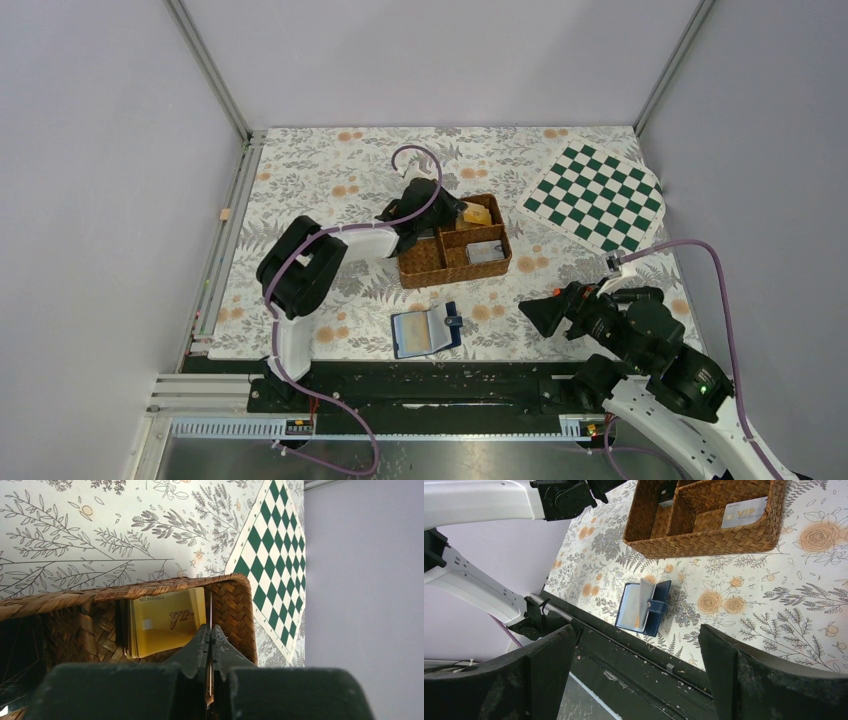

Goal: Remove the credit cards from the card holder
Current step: Place the credit card in the storage box.

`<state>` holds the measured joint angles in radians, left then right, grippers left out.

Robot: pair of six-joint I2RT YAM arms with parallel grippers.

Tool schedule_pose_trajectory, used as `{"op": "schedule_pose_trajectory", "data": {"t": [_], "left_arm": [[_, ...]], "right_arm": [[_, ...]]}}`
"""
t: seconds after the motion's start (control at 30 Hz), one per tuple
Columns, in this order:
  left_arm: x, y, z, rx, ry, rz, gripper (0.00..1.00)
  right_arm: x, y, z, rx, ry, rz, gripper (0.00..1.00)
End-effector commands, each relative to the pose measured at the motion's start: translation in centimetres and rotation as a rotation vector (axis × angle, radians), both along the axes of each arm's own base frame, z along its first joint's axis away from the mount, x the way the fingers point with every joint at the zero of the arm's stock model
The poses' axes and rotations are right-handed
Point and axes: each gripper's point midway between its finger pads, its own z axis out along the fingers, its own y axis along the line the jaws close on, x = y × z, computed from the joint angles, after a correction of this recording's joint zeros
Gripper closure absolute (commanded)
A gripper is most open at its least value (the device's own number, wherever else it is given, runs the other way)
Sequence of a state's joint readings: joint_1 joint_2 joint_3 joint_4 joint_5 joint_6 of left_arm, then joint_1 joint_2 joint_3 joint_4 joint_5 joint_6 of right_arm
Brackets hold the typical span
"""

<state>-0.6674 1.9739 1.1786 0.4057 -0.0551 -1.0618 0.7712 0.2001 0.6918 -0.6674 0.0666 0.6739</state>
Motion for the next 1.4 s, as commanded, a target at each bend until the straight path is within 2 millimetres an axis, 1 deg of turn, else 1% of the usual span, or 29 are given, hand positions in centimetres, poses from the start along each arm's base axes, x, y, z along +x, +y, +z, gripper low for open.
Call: {"op": "schedule_pose_trajectory", "data": {"t": [0.0,0.17,0.3,0.4,0.47,0.5,0.57,0.67,0.77,0.83,0.9,0.97,1.07,1.2,1.37], "left_arm": [[0.6,-0.8,6.9,-0.036,-0.137,-0.038,1.00],[-0.4,0.1,6.5,-0.001,-0.119,-0.060,1.00],[-1.7,0.4,6.2,-0.030,-0.092,-0.099,1.00],[-2.2,0.8,6.3,-0.045,-0.099,-0.103,1.00],[-2.2,0.9,6.1,-0.035,-0.078,-0.104,1.00],[-2.1,0.8,6.3,-0.040,-0.085,-0.104,1.00],[-2.1,0.5,6.4,-0.039,-0.100,-0.115,1.00],[-2.4,0.4,6.0,0.002,-0.057,-0.143,1.00],[-2.8,1.2,5.9,0.034,-0.053,-0.126,1.00],[-2.8,1.9,5.4,0.072,-0.039,-0.102,1.00],[-2.5,2.0,5.3,0.104,-0.044,-0.107,1.00],[-2.2,1.5,5.2,0.114,-0.048,-0.131,1.00],[-1.8,0.8,4.6,0.110,-0.035,-0.149,1.00],[-0.9,-0.2,4.8,0.091,-0.052,-0.151,1.00],[-0.6,-0.6,3.4,0.089,-0.028,-0.151,1.00]], "right_arm": [[0.5,-0.6,0.3,-0.016,-0.023,-0.032,0.01],[1.0,-2.3,-1.4,-0.055,0.004,-0.130,0.00],[1.6,-3.4,-3.1,-0.076,0.008,-0.197,0.01],[1.7,-4.8,-4.2,-0.098,0.027,-0.263,0.01],[1.6,-5.6,-3.5,-0.086,0.017,-0.297,0.00],[1.6,-5.8,-2.8,-0.081,-0.004,-0.300,0.00],[1.6,-6.4,-1.2,-0.100,-0.068,-0.298,0.00],[1.6,-7.9,1.9,-0.132,-0.139,-0.331,0.01],[1.3,-8.7,4.0,-0.160,-0.140,-0.342,0.01],[1.1,-8.6,4.7,-0.177,-0.122,-0.329,0.01],[1.0,-8.0,5.1,-0.189,-0.110,-0.299,0.00],[1.3,-7.7,5.3,-0.198,-0.101,-0.293,0.01],[1.7,-7.9,6.3,-0.203,-0.104,-0.323,0.00],[2.2,-7.8,7.2,-0.223,-0.109,-0.324,0.00],[2.4,-7.8,8.4,-0.230,-0.129,-0.327,0.01]]}}
